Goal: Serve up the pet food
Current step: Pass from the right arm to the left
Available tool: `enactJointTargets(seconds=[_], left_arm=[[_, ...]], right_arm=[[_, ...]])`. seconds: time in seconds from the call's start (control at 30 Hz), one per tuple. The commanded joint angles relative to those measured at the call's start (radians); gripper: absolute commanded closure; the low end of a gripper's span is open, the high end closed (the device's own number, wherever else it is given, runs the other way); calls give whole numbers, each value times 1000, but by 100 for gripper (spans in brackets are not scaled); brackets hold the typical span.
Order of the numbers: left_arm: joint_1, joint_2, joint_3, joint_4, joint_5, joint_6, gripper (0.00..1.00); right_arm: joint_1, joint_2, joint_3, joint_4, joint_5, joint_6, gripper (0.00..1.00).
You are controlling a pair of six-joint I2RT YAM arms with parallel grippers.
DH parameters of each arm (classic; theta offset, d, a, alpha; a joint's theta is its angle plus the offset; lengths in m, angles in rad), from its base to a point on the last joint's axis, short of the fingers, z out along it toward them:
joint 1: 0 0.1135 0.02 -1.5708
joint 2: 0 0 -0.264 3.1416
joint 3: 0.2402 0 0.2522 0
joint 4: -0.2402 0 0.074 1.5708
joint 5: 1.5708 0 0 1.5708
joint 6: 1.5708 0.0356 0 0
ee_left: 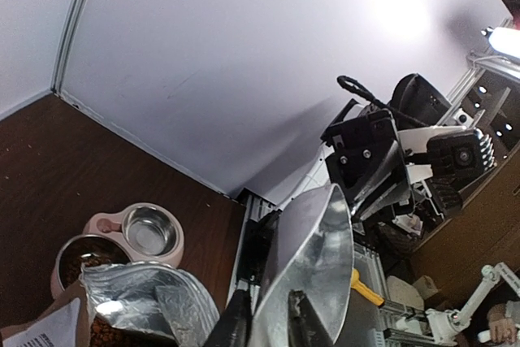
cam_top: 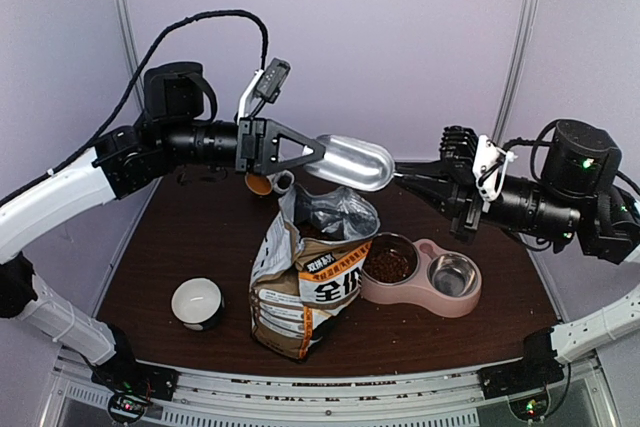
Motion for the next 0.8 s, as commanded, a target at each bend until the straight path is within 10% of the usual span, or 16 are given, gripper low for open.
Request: enactJointTargets(seconds=[0.0,0.27,0.5,0.77], left_arm=[[4,5,37,51,54,-12,89],[5,-9,3,94,62,-62,100],[45,-60,-76,226,-6,-156,100],[72,-115,-163,285,-115,-137,100]], right_arm=[[5,-24,-5,19,-11,-11,100],[4,-41,-43,51,41,3,98],[4,-74,-101,147,126,112,40],[-66,-71,-51,85,113,381,21]])
